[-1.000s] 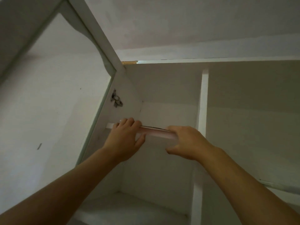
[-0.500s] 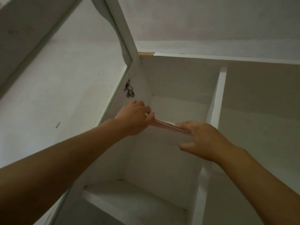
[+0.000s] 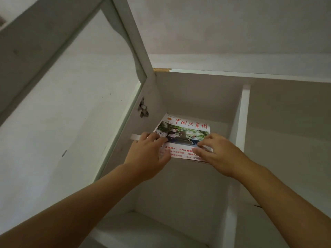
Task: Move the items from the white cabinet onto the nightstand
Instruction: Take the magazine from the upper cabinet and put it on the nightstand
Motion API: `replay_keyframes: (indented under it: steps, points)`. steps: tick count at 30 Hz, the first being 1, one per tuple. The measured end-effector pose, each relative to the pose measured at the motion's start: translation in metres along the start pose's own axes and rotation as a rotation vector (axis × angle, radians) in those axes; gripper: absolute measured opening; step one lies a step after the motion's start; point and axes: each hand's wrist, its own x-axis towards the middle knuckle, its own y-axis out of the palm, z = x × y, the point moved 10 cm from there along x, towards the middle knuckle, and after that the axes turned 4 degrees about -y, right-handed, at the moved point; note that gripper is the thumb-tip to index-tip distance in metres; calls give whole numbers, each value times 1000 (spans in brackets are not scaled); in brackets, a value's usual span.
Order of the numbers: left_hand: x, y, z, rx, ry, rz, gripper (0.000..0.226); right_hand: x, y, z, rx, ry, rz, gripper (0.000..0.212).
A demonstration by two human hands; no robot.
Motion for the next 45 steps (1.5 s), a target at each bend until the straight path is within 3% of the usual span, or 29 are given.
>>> replay_keyframes:
  steps: [3,7,13,21,26,45]
  points:
    - [-5,0,4,-13,-3,-28,65,13,12,-10,-89,92,25,70]
    - [-17,6,8,-7,7,-51,64,24,28,-12,7,159,35,83]
    - [-26,2,20,5,16,-63,67,21,34,-13,-3,187,24,93]
    - [5,9,38,-77,-129,4,60,20,35,-9,-55,163,23,93]
    - [7,13,45,-154,-173,26,70,17,31,-5,-82,128,-31,95]
    - [-9,26,49,-503,-228,-26,65,3,23,6,19,165,-35,105]
